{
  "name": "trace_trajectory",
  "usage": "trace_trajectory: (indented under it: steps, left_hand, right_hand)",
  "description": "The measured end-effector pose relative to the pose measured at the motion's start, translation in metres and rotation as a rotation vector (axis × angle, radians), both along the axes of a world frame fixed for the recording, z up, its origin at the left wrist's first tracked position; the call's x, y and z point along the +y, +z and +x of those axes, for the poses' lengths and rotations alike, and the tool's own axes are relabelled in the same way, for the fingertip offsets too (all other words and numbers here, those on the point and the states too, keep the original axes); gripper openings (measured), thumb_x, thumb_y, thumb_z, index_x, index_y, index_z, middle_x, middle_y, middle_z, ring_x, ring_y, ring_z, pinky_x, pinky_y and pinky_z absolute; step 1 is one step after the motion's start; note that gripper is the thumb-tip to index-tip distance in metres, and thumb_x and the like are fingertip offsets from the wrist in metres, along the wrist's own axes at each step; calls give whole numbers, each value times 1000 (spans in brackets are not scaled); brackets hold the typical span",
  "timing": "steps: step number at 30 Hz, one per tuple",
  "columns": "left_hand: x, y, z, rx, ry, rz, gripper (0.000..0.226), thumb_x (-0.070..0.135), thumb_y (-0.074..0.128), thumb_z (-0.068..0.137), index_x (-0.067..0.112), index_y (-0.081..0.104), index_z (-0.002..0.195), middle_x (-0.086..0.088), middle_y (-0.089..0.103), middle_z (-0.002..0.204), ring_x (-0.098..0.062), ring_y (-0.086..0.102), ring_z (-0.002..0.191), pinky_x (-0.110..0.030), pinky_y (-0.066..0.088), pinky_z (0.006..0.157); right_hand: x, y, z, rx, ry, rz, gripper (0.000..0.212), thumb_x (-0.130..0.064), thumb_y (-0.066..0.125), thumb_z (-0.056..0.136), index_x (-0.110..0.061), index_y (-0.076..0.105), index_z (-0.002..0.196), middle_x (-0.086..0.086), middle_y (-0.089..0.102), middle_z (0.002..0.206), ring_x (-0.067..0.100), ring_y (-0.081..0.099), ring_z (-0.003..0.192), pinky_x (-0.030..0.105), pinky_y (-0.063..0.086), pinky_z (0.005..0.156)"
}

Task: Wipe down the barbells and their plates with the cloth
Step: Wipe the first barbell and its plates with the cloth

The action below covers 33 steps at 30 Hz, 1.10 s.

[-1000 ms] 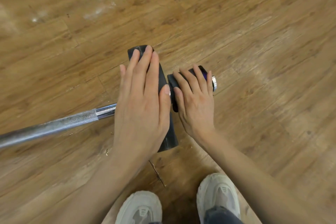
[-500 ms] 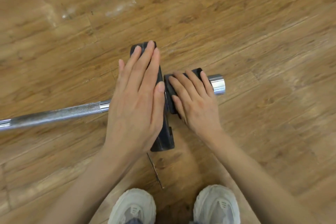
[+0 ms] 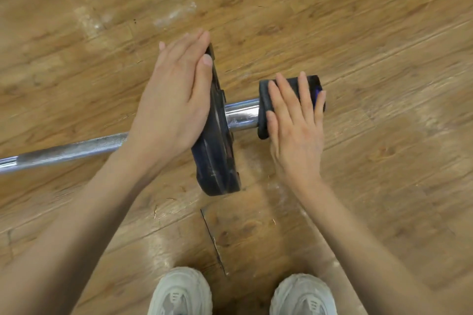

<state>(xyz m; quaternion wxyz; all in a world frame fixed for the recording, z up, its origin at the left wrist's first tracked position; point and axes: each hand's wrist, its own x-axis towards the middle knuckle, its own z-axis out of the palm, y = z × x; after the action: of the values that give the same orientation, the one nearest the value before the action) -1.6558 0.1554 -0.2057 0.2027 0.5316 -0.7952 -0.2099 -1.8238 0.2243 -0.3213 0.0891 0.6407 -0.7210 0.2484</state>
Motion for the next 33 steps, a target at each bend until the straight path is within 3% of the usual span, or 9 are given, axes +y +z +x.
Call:
trace_trajectory:
  steps: [3, 6, 10, 15, 21, 24, 27, 30, 33]
  left_hand:
    - [-8, 2, -2, -13, 33, 0, 50, 27, 25, 110, 7, 32, 156, -5, 29, 163, -13, 17, 153, -33, 2, 127]
    - [0, 0, -8, -32, 60, -73, 54, 31, 22, 110, 8, 25, 158, -3, 22, 166, -12, 9, 154, -29, -3, 126]
    - [7, -7, -14, 18, 94, -51, 53, 30, 22, 109, 6, 30, 156, -4, 28, 164, -13, 13, 154, -25, -4, 125]
    - [-12, 0, -18, 3, 116, 0, 50, 26, 24, 110, 7, 33, 155, -4, 32, 162, -13, 18, 152, -33, 4, 126]
    - [-53, 12, -20, -33, 115, 130, 43, 22, 27, 110, 11, 48, 146, -6, 44, 155, -16, 33, 145, -36, 15, 125]
    - [-62, 13, -22, -49, 132, 168, 38, 21, 26, 111, 9, 54, 134, -13, 48, 149, -19, 34, 143, -35, 10, 125]
    - [-57, 9, -23, -65, 149, 86, 46, 24, 25, 111, 5, 39, 151, -8, 35, 160, -17, 17, 153, -36, 2, 127]
    - [-60, 8, -22, -34, 161, 86, 47, 24, 25, 111, 9, 34, 155, -3, 32, 162, -13, 18, 152, -34, 5, 126]
    - [-64, 7, -22, -4, 169, 90, 45, 22, 26, 111, 11, 38, 153, 0, 37, 159, -8, 23, 149, -26, 0, 124]
  right_hand:
    - [-15, 2, 31, -57, 136, 2, 46, -27, 30, 109, -10, 50, 147, 6, 47, 154, 30, 32, 148, 42, 1, 125]
    - [-15, -2, 29, -65, 230, -12, 45, -23, 37, 108, -10, 44, 151, 5, 41, 158, 27, 27, 151, 43, 4, 126]
    - [0, -10, 27, -37, 277, 6, 44, -25, 33, 111, -14, 36, 153, 3, 31, 161, 23, 21, 152, 44, 6, 126]
    - [-48, 5, 34, -71, 139, -19, 43, -27, 33, 110, -11, 56, 142, 3, 53, 149, 27, 34, 148, 42, 1, 126]
    - [-30, -10, 31, -100, 247, 3, 45, -27, 28, 111, -13, 45, 150, 4, 41, 158, 28, 26, 151, 43, 2, 126]
    - [-64, 0, 34, -107, 187, -25, 44, -26, 31, 110, -13, 55, 144, 5, 48, 154, 31, 34, 148, 42, 1, 125]
    - [-79, 1, 38, -86, 196, -27, 42, -27, 34, 109, -13, 59, 140, 4, 54, 148, 31, 41, 144, 45, 5, 125]
    - [-82, -5, 4, 49, 285, -56, 45, -30, 31, 111, -11, 59, 139, 6, 58, 144, 31, 45, 141, 44, 7, 124]
    - [-82, -6, -11, -32, 58, -74, 48, -31, 25, 111, -11, 61, 137, 4, 57, 145, 32, 40, 144, 43, -1, 124]
